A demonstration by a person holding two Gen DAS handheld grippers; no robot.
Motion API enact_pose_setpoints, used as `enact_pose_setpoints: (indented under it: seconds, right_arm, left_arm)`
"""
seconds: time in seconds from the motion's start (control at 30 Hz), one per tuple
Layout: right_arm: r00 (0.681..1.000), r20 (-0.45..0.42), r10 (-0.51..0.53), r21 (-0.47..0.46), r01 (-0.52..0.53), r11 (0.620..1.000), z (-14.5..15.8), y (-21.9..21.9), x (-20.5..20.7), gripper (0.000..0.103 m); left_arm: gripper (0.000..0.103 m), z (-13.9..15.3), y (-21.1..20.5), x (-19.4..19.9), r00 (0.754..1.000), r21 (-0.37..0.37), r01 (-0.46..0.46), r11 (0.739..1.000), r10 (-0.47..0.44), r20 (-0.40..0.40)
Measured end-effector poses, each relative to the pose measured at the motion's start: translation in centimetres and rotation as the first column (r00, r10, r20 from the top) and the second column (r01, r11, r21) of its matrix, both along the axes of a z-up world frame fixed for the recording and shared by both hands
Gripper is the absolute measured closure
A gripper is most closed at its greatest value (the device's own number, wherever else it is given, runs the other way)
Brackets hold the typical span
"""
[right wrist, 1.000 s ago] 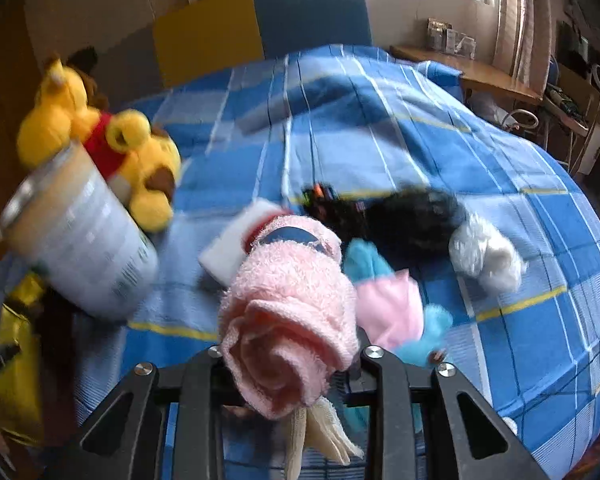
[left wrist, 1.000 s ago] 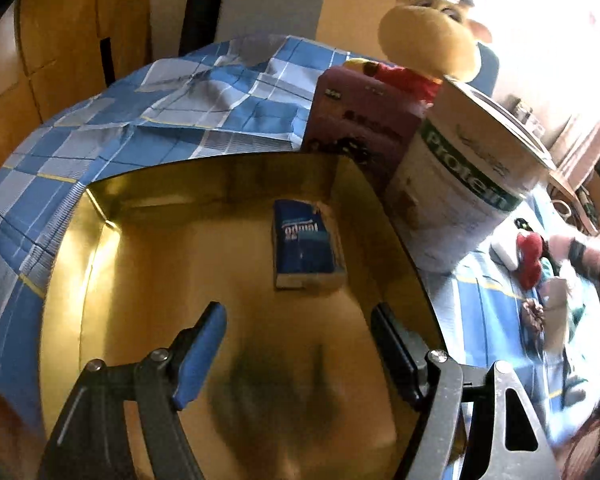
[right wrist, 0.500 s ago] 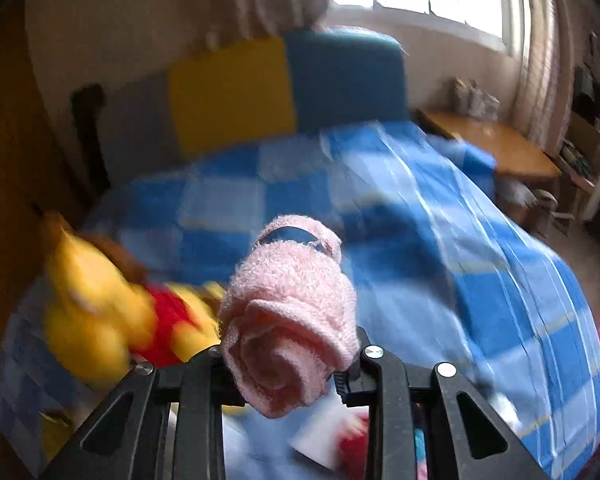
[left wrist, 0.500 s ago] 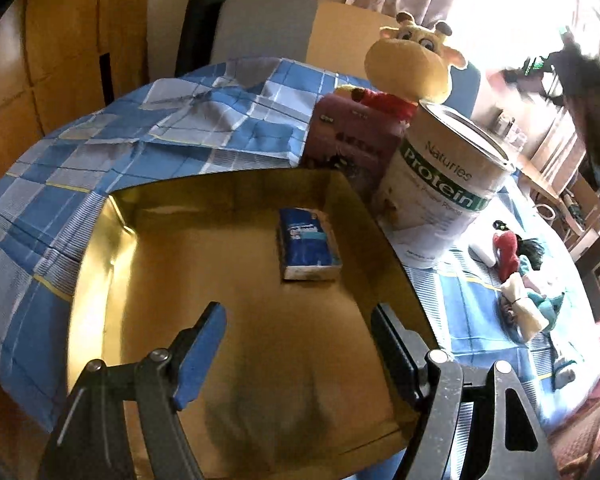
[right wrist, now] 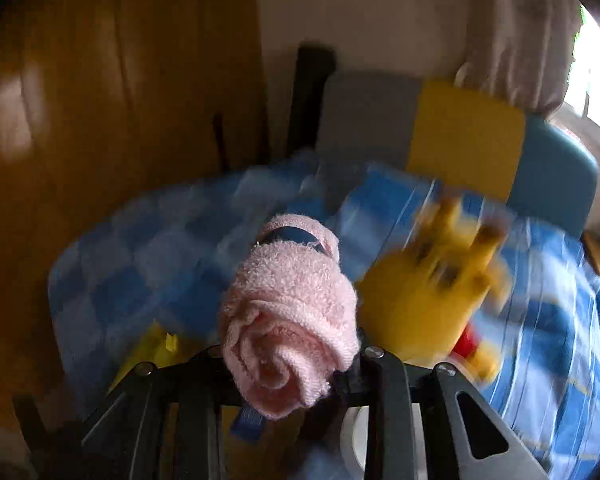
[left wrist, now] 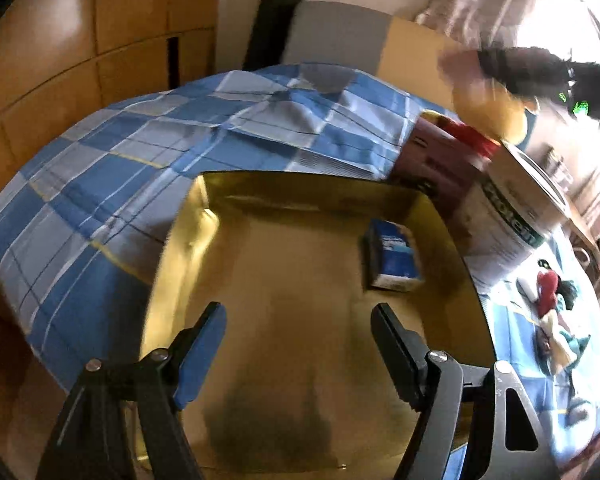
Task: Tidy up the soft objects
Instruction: 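Carry the pink rolled towel into the gold tray and open the right tool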
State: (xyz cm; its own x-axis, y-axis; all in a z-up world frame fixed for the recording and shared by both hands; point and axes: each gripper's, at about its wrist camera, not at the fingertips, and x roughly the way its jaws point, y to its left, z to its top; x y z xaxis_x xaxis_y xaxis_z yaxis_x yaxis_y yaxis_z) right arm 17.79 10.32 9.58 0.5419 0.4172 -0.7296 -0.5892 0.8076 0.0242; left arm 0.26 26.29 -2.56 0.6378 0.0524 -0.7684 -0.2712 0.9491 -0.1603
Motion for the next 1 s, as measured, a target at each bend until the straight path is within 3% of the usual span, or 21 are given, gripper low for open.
enact_pose_setpoints:
  seconds: [0.2,0.33,0.47,0.73,0.87,1.0]
  right_arm:
    - [0.994,-0.11,0.008,-0.129,-0.022,0.991,-9.7,1.3,-6.3,0.074]
    - [0.99,-0.14,-0.025,-0.186,-0.001,0.983,-13.5,1.0,-7.1,0.073]
    - [0.987,-0.152,-0.054,-0.208,0.021,0.978,-14.9,0.7,-7.8,0.069]
    - [0.979,-0.197,-0.056,-0.144,0.028,0.989,-15.6,-0.5,-8.9,0.058]
    - [0.982,-0.182,-0.051,-0.063,0.04,0.997,-14.5,-1.4,-9.7,0.047]
    - [0.986,-0.151,-0.067,-0.006,0.067,0.998,-13.1,-2.7,-10.0,0.046]
  left_arm:
    - [0.028,0.2,0.7,-0.6,0.999,0.012,-0.034,0.999,0.034,0.008]
    - [0.026,0.4,0.3,-1.1,0.999,0.027,-0.028,0.999,0.027,0.017]
    - [0.025,0.8,-0.3,-1.7,0.999,0.053,-0.019,0.998,0.018,0.034]
    - [0.02,1.5,-1.5,-2.3,0.998,0.101,0.001,0.995,-0.007,0.059]
    - [0.02,1.8,-2.2,-2.6,0.998,0.122,0.015,0.992,-0.023,0.065]
    - [0.02,1.9,-3.0,-2.8,0.997,0.139,0.035,0.99,-0.045,0.066]
